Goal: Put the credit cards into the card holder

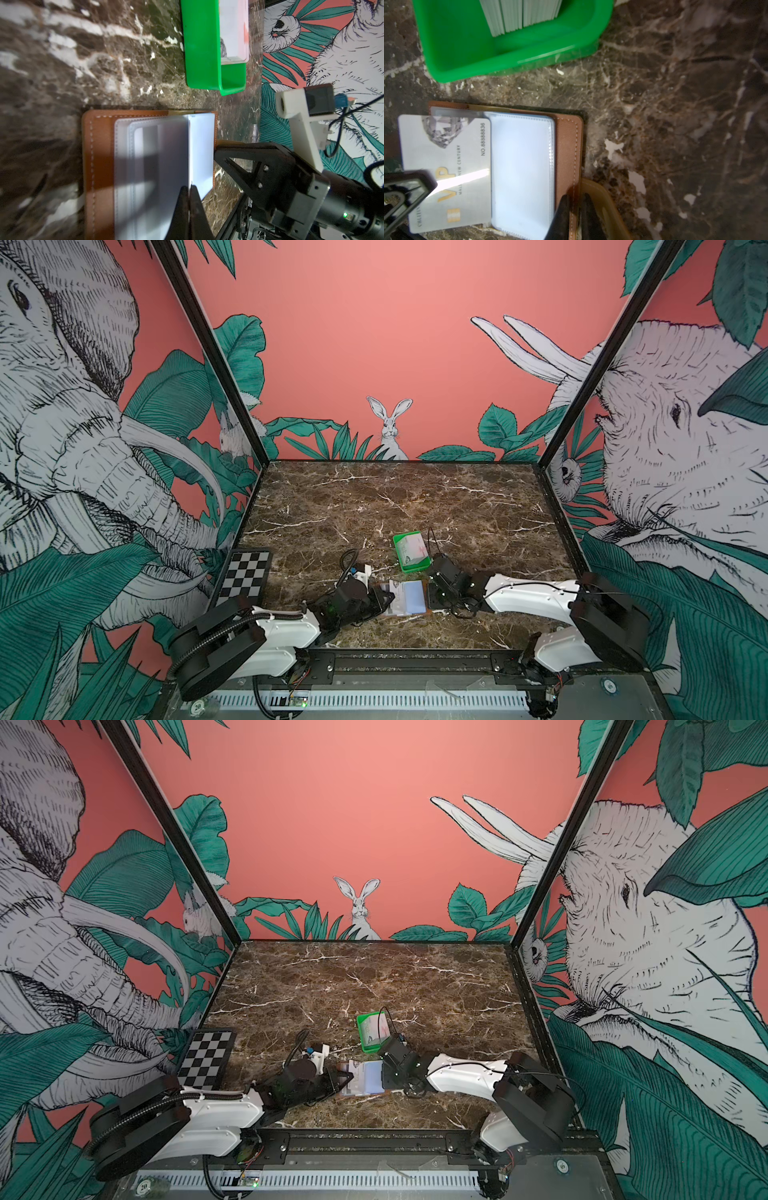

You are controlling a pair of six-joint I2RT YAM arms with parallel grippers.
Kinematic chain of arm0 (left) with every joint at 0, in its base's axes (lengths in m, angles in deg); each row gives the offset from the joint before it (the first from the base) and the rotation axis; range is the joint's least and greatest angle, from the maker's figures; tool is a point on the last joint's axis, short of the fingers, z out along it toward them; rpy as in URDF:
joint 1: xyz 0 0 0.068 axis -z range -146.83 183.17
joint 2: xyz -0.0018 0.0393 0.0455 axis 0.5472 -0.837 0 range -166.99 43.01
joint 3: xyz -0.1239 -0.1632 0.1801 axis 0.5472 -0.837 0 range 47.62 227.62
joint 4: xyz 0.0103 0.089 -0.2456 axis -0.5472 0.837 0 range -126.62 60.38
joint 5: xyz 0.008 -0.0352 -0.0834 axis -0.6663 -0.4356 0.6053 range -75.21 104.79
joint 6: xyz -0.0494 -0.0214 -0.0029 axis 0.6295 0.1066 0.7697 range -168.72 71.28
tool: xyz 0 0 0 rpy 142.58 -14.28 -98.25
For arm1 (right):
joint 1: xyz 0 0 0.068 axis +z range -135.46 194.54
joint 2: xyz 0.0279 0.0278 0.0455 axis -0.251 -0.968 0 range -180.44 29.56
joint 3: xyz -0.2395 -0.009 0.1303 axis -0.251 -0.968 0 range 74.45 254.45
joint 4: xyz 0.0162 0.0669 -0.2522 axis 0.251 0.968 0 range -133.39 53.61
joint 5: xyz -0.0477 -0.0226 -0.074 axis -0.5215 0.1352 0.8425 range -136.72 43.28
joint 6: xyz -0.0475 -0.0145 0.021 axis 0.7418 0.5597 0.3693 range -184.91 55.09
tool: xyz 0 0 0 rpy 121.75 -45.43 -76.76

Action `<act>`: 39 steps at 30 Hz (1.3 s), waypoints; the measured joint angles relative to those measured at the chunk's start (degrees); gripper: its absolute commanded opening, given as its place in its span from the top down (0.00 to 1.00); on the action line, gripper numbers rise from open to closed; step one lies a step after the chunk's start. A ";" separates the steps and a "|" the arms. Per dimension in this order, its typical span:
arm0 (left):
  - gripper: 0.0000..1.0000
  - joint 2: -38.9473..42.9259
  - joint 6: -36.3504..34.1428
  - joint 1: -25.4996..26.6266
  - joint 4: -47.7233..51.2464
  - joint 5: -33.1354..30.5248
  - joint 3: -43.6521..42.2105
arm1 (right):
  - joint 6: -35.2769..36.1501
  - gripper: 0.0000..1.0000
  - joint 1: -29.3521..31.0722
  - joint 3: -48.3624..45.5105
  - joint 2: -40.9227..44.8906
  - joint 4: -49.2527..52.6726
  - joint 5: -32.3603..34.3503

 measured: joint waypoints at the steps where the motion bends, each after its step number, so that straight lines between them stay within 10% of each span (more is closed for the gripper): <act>1: 1.00 0.00 0.13 0.00 0.00 -0.11 0.00 | -0.02 0.87 0.00 -0.04 0.00 -0.11 0.00; 39: 1.00 -11.41 2.82 2.47 -11.78 -1.42 0.26 | -1.55 0.89 0.07 -2.34 1.14 -3.48 -0.61</act>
